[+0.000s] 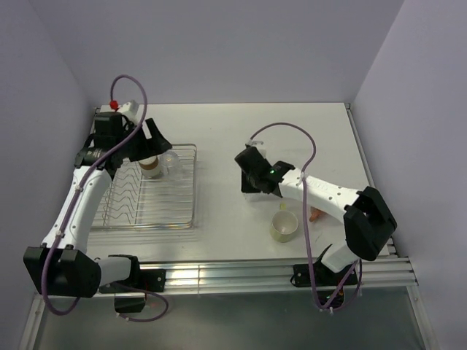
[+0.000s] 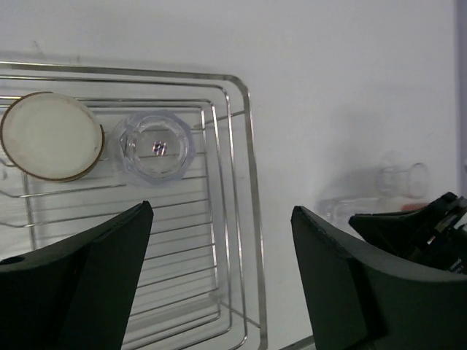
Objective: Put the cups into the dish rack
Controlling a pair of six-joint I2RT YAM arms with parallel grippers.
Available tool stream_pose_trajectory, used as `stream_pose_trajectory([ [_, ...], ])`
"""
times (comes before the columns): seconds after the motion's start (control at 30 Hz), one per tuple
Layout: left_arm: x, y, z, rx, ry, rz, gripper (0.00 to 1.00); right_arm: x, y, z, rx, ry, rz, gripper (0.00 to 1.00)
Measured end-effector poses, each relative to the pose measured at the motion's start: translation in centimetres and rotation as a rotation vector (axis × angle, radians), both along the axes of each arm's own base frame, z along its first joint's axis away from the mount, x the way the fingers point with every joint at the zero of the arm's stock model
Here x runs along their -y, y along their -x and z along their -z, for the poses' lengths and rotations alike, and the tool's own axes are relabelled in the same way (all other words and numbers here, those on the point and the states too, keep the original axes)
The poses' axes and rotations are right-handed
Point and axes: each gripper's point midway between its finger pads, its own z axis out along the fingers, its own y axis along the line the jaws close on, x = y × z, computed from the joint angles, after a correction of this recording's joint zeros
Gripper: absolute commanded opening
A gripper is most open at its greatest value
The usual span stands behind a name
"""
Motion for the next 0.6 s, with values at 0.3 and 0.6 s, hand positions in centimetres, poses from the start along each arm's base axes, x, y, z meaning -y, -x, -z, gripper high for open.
stream_pose_trajectory([
  [0.3,2.8,0.8,-4.4,0.168,0.501,0.206,0.95,-6.0,-6.8,-15.8,0.152,-0.548,-0.138,0.00],
  [0.6,6.4,2.9,-7.6,0.221,0.711,0.400,0.96,-11.4,-5.7,-26.6,0.172,-1.019,-0.382,0.00],
])
